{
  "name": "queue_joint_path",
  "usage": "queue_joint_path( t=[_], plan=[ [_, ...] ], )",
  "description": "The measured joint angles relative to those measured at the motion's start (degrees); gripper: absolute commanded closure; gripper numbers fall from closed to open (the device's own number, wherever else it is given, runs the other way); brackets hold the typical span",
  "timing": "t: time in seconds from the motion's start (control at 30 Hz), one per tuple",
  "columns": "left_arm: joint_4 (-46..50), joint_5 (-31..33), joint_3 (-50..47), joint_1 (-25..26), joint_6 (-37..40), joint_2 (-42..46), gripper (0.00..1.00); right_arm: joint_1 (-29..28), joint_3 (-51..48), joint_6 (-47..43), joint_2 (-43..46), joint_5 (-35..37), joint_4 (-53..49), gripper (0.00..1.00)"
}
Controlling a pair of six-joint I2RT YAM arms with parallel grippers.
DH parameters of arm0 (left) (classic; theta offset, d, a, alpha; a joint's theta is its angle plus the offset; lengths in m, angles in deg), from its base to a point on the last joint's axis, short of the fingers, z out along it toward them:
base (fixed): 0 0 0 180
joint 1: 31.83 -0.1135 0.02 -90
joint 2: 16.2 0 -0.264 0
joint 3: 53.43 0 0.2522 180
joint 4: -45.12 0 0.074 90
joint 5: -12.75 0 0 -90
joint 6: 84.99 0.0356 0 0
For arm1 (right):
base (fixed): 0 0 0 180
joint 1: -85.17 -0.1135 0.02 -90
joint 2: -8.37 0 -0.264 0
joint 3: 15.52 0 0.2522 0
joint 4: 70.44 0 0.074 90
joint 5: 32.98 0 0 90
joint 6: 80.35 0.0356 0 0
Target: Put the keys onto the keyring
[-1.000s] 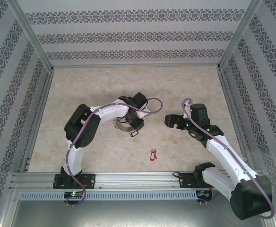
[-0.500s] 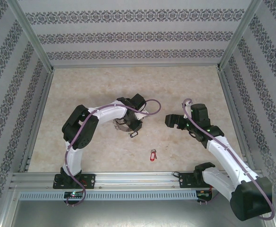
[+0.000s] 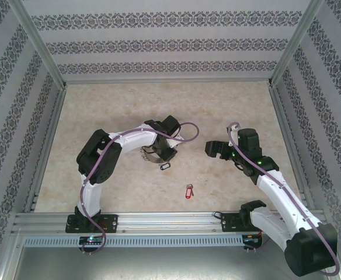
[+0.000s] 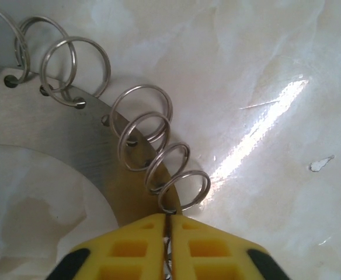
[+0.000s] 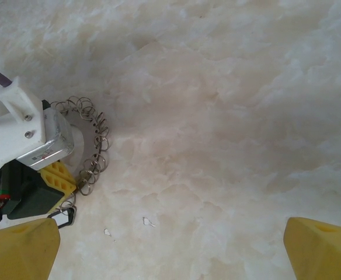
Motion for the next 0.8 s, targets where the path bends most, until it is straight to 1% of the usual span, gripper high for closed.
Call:
queue_joint_path(
  t=[0.07, 0.23, 0.5, 0.67, 0.77, 0.8],
  plan=[
    [0.02, 0.0, 0.02, 0.0, 0.02, 0.0, 1.0, 0.15, 0.0, 0.0, 0.13, 0.0, 0.0, 0.02],
    [0.07, -0.02, 0.02, 0.0, 0.0, 0.52, 1.0, 0.15, 0.0, 0.0, 0.46, 0.02, 0.0, 0.02],
    [0.13, -0.68, 0.02, 0.0, -0.85, 6.71, 1.0, 0.15, 0.0, 0.02, 0.66, 0.0, 0.02, 0.02],
    [0.33, -1.14, 0.02, 0.0, -1.29, 7.74, 1.0, 0.15, 0.0, 0.02, 0.63, 0.0, 0.04, 0.02],
    [0.76, -1.07, 0.0, 0.0, -1.33, 7.74, 0.77, 0.15, 0.0, 0.02, 0.63, 0.0, 0.04, 0.02],
    [0.83, -0.9, 0.0, 0.0, -1.68, 7.74, 0.73, 0.15, 0.0, 0.02, 0.63, 0.0, 0.04, 0.02]
  ],
)
